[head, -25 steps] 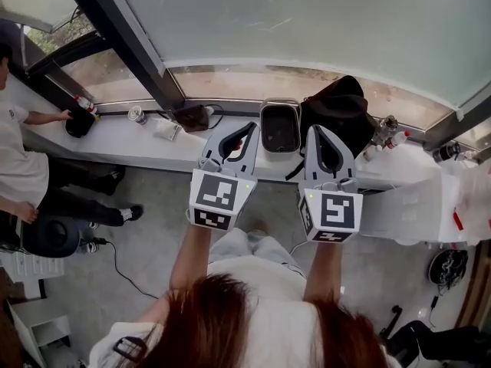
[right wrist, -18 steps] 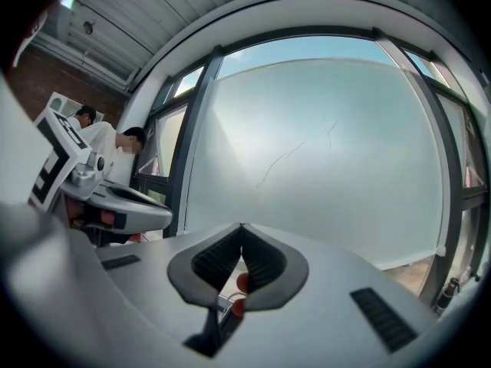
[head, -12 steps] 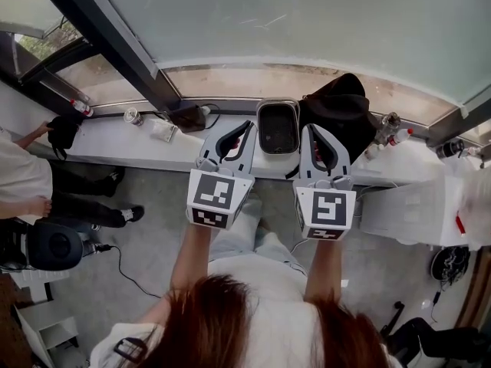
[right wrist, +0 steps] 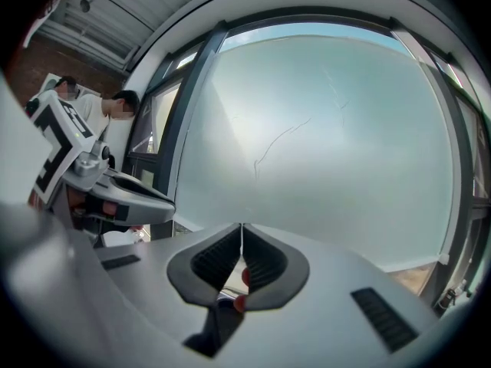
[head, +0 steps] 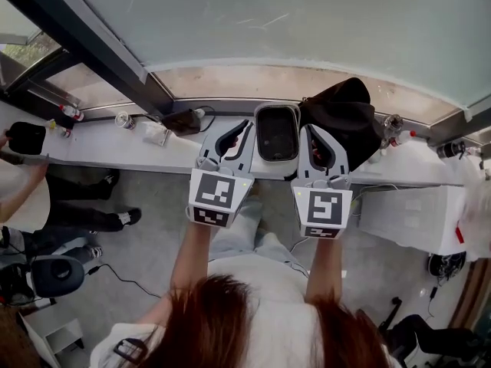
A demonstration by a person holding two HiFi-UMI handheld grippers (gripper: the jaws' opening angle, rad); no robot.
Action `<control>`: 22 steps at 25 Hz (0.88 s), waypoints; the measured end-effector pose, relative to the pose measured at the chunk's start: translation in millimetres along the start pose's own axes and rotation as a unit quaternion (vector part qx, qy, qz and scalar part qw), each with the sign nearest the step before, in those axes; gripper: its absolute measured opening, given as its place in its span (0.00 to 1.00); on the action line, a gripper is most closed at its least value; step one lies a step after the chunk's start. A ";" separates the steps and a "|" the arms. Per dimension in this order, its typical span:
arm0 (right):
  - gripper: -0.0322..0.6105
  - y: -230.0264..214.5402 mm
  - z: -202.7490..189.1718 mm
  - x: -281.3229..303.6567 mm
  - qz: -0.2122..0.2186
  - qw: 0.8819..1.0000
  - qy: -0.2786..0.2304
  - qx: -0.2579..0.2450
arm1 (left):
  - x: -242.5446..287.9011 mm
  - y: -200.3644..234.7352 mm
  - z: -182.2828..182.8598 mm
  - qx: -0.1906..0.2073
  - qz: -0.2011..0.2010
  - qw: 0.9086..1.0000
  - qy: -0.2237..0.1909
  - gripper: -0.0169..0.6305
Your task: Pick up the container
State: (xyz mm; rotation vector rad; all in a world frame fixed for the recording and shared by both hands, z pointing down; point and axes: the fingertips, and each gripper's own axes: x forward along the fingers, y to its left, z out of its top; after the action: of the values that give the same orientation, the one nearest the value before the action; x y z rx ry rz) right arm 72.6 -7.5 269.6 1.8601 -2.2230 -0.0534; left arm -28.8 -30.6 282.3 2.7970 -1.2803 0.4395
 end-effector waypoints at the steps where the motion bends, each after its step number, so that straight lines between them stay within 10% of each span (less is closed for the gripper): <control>1: 0.09 0.4 -2.2 8.4 0.000 1.000 0.003 -0.003 | 6.0 4.7 -1.8 0.000 -0.002 1.000 0.002 0.05; 22: 0.09 -3.0 -72.5 123.4 -0.001 0.992 0.108 -0.063 | 108.8 62.7 -71.3 -0.007 -0.056 0.995 0.078 0.06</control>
State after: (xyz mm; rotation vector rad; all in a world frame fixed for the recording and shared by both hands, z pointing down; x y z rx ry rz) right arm 70.9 -119.1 359.2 1.7130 -2.0240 0.0069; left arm -25.1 -141.6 374.5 2.7411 -1.0844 0.6260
